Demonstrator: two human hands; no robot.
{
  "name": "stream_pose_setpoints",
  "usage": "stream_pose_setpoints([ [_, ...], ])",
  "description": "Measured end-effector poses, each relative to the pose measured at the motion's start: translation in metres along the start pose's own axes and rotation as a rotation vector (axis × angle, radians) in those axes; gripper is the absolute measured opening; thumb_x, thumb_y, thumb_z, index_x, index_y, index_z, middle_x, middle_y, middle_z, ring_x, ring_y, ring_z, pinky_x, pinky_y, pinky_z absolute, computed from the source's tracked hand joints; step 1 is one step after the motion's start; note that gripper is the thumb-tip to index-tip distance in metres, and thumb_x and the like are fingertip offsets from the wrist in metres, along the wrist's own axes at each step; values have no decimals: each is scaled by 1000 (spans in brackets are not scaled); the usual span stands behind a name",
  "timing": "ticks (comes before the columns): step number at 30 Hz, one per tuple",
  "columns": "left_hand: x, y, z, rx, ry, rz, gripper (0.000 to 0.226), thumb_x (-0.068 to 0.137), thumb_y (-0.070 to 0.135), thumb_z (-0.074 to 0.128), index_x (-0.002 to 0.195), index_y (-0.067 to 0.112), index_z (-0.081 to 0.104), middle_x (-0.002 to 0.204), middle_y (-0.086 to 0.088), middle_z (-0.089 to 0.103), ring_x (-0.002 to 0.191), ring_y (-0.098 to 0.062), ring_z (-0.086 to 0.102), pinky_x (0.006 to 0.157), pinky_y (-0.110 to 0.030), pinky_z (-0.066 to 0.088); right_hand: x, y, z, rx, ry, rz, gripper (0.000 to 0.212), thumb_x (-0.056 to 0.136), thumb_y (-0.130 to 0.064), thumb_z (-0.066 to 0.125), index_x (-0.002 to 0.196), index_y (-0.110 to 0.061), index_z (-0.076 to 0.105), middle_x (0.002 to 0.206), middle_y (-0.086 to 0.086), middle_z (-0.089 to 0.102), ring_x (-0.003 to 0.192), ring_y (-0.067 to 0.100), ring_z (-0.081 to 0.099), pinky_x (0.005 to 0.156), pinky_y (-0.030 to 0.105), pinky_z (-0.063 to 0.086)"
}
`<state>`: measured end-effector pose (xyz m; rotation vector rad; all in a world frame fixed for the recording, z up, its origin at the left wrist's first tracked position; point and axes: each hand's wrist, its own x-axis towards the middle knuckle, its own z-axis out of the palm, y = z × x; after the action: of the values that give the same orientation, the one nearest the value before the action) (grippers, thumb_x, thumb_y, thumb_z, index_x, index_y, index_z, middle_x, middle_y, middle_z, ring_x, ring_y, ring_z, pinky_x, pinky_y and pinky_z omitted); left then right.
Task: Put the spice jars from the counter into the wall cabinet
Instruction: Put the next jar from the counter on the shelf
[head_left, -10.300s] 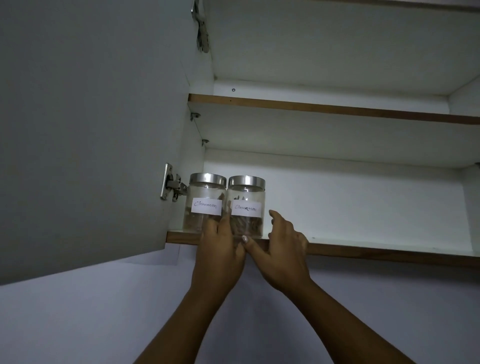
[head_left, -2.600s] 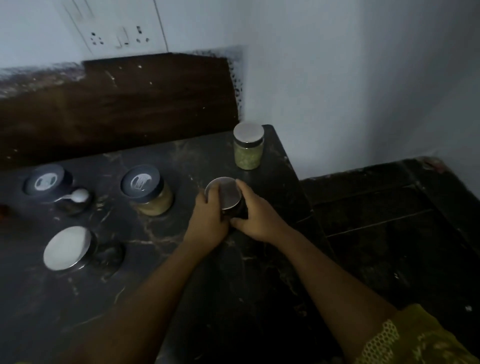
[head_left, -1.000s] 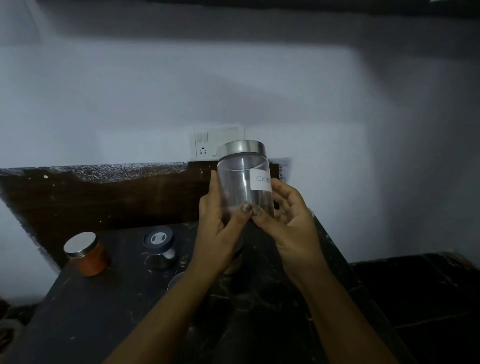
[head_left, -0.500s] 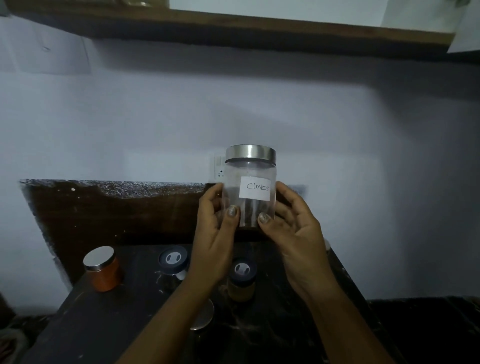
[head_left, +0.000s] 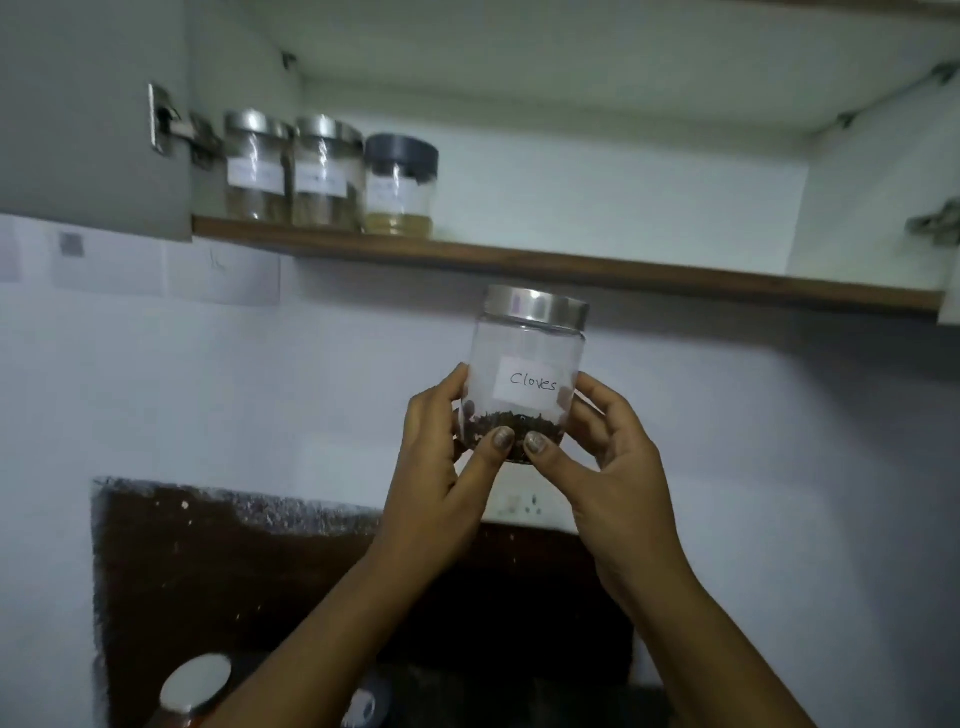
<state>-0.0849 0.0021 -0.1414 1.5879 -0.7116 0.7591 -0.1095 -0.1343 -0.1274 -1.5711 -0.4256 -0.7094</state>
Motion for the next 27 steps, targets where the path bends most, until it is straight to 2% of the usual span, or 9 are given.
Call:
stream_pose_setpoints([
  [5,64,4,-8,127,70,132,58,80,56,43,134,40,31,107,17,38,100,15,47,85,-2,41,60,-23,11,-41,9,-120,52,77,-16,73,105,-50,46,118,-22,59,109,4,57,89,28,50],
  [9,110,5,-14,162,106,223,45,87,45,45,129,46,31,104,11,41,95,17,45,80,3,38,103,-36,21,-54,-17,-212,52,78,-15,72,107,-49,45,112,-26,57,107,-1,58,86,21,50],
  [12,146,3,-18,186,152,275,47,91,30,52,135,36,36,106,13,41,96,13,46,77,5,35,139,-41,28,-75,-15,-249,55,80,-12,70,119,-42,45,113,-21,54,102,2,60,83,20,51],
  [16,190,-3,-22,333,177,312,42,93,30,49,134,26,41,106,-4,48,89,17,41,72,5,33,184,-39,42,-233,30,-309,60,82,-16,68,133,-37,42,113,-13,51,97,1,58,78,14,45],
  [19,210,-15,-22,406,182,269,41,93,29,47,133,24,39,108,-3,49,87,10,43,71,-2,37,208,-29,51,-322,31,-340,57,82,-19,68,129,-41,42,113,-12,53,100,3,57,76,15,43],
  [21,217,-24,-20,428,182,238,38,93,28,49,129,18,42,113,-3,51,97,-4,48,79,-13,42,219,-19,54,-383,27,-327,52,82,-24,67,123,-43,43,116,-7,56,97,4,58,76,17,46],
  [23,222,-34,-18,465,193,219,27,93,28,50,114,12,46,107,-4,54,99,-17,51,81,-31,48,226,-9,55,-452,44,-304,53,82,-32,67,128,-38,41,118,-7,56,100,8,58,91,33,49],
  [25,226,-41,-15,526,206,232,18,93,29,48,100,12,46,96,-3,53,93,-20,50,74,-33,47,231,-2,56,-529,79,-302,56,82,-39,64,132,-32,40,115,-7,58,108,14,58,105,49,38],
  [27,231,-46,-14,577,221,250,19,94,30,44,99,12,47,94,-3,52,91,-21,50,72,-32,45,238,2,59,-611,110,-293,54,85,-45,57,133,-28,40,118,-5,61,112,15,57,108,50,31],
])
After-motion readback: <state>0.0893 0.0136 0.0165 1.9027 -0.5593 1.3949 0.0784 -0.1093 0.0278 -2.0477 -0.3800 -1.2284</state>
